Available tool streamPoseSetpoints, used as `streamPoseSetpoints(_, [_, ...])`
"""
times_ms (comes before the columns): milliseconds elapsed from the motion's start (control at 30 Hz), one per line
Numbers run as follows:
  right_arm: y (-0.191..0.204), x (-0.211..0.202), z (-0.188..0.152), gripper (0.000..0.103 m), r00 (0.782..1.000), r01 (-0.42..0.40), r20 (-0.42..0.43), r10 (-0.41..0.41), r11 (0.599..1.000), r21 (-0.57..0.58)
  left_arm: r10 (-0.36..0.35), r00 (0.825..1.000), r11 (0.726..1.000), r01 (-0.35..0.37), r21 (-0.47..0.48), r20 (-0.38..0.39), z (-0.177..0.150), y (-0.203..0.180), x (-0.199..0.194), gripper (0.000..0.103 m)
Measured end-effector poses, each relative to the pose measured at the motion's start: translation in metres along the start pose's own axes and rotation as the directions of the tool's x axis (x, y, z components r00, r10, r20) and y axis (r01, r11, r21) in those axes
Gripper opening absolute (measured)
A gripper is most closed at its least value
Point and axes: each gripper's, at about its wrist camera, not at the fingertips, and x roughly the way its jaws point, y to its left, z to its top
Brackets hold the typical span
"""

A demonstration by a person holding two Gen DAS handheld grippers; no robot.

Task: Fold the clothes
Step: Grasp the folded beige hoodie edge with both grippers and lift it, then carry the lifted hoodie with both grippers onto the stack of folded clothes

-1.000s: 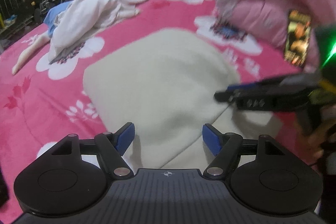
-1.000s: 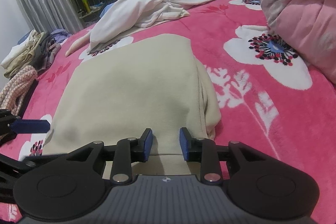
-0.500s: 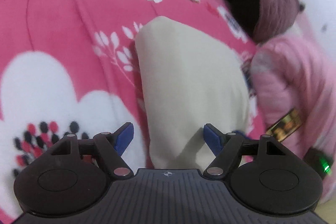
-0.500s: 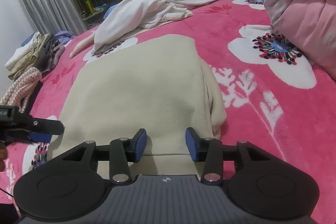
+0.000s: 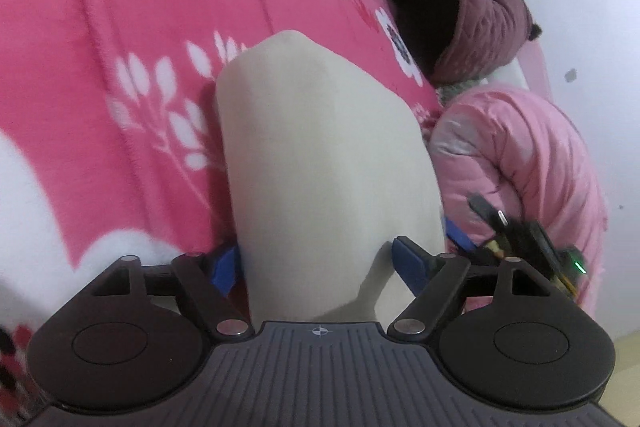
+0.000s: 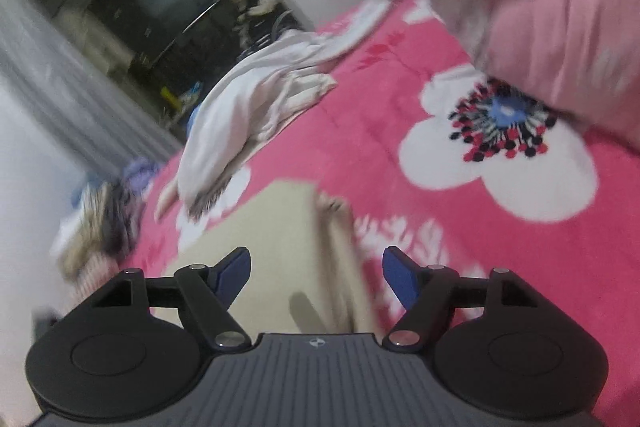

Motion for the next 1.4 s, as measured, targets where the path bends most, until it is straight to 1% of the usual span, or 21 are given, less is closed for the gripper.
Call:
streamPoseSetpoints(100, [-0.022,0.037,0.017,0.078,0.994,-0.07,-0.077,0.078,0.992,0.107,-0.01,1.0,1.0,0.01,0.023,-0.011,0.0,0.0,0.001,0.08])
streamPoseSetpoints(167, [-0.029,0.064,0.022,0.082,0.981,-0.101,-0.149,0.124,0.983,0.152,-0.013,1.0,0.999,0.014,0.037,-0.013,-0.001,0.0,0.002,0.08])
streamPoseSetpoints(200, [-0.028,0.073,0.021,0.084,0.977,-0.115,-0.165,0.139,0.982,0.149,-0.015,1.0,0.999,0.016,0.044,-0.014,-0.001,0.0,0.003,0.08])
streamPoseSetpoints(267, [-0.022,0.082,0.017,0.101,0.968,-0.149,-0.184,0.168,0.982,0.115,-0.016,1.0,0.999,0.017,0.046,-0.014,-0.001,0.001,0.004,0.08])
streamPoseSetpoints(333, [-0.013,0.082,0.008,0.103,0.953,-0.187,-0.233,0.196,0.981,0.06,-0.017,1.0,0.999,0.018,0.041,-0.014,0.001,0.001,0.006,0.08])
streamPoseSetpoints(433, [-0.005,0.072,-0.014,0.103,0.917,-0.256,-0.314,0.247,0.967,0.015,-0.019,1.0,0.999,0.02,0.035,-0.018,0.003,0.001,0.007,0.08])
streamPoseSetpoints(500, [-0.005,0.062,-0.026,0.103,0.899,-0.299,-0.328,0.291,0.954,0.029,-0.017,1.0,0.999,0.018,0.035,-0.016,0.002,0.002,0.007,0.08])
streamPoseSetpoints(600, [-0.012,0.062,-0.025,0.103,0.89,-0.319,-0.312,0.331,0.943,0.093,-0.006,1.0,0.999,0.006,0.045,-0.01,0.001,-0.001,0.006,0.08])
streamPoseSetpoints(667, [-0.013,0.071,-0.021,0.103,0.892,-0.313,-0.3,0.339,0.941,0.132,0.008,1.0,0.998,-0.008,0.058,-0.005,0.0,-0.004,0.006,0.08])
streamPoseSetpoints(733, [-0.007,0.079,-0.018,0.103,0.898,-0.308,-0.29,0.332,0.943,0.126,0.021,1.0,0.997,-0.021,0.071,0.001,-0.001,-0.007,0.006,0.079])
streamPoseSetpoints(767, [-0.002,0.082,-0.018,0.103,0.902,-0.299,-0.295,0.315,0.949,0.1,0.028,1.0,0.997,-0.028,0.078,0.003,-0.002,-0.009,0.006,0.078])
streamPoseSetpoints(800, [0.004,0.085,-0.019,0.102,0.907,-0.287,-0.303,0.293,0.956,0.066,0.035,0.999,0.996,-0.035,0.084,0.006,-0.002,-0.011,0.006,0.078])
streamPoseSetpoints(833, [0.008,0.083,-0.021,0.097,0.91,-0.28,-0.307,0.279,0.959,0.042,0.041,0.999,0.995,-0.042,0.091,0.009,-0.003,-0.013,0.006,0.077])
streamPoseSetpoints(900, [0.011,0.075,-0.024,0.078,0.917,-0.267,-0.302,0.26,0.963,0.02,0.055,0.998,0.993,-0.056,0.103,0.015,-0.004,-0.016,0.006,0.075])
streamPoseSetpoints(933, [0.009,0.07,-0.025,0.072,0.922,-0.26,-0.291,0.257,0.965,0.029,0.061,0.998,0.992,-0.063,0.112,0.019,-0.004,-0.018,0.006,0.074])
streamPoseSetpoints(967, [0.006,0.065,-0.027,0.061,0.927,-0.25,-0.277,0.251,0.967,0.042,0.068,0.997,0.99,-0.071,0.124,0.024,-0.005,-0.021,0.005,0.073])
streamPoseSetpoints(1033, [0.003,0.058,-0.028,0.05,0.938,-0.23,-0.253,0.237,0.972,0.056,0.081,0.996,0.985,-0.086,0.15,0.035,-0.007,-0.028,0.004,0.071])
streamPoseSetpoints(1067, [0.007,0.056,-0.028,0.046,0.944,-0.221,-0.244,0.224,0.974,0.039,0.085,0.996,0.982,-0.09,0.164,0.04,-0.007,-0.031,0.002,0.07])
streamPoseSetpoints(1133, [0.018,0.05,-0.029,0.042,0.954,-0.203,-0.226,0.195,0.979,-0.013,0.088,0.995,0.978,-0.096,0.188,0.05,-0.008,-0.037,-0.001,0.069])
streamPoseSetpoints(1200, [0.031,0.043,-0.029,0.039,0.96,-0.197,-0.211,0.182,0.979,-0.052,0.074,0.996,0.98,-0.083,0.182,0.056,-0.008,-0.04,-0.006,0.068])
streamPoseSetpoints(1400, [0.063,0.017,-0.03,0.038,0.972,-0.191,-0.162,0.171,0.974,-0.119,0.025,0.998,0.984,-0.035,0.177,0.062,-0.01,-0.052,-0.022,0.066])
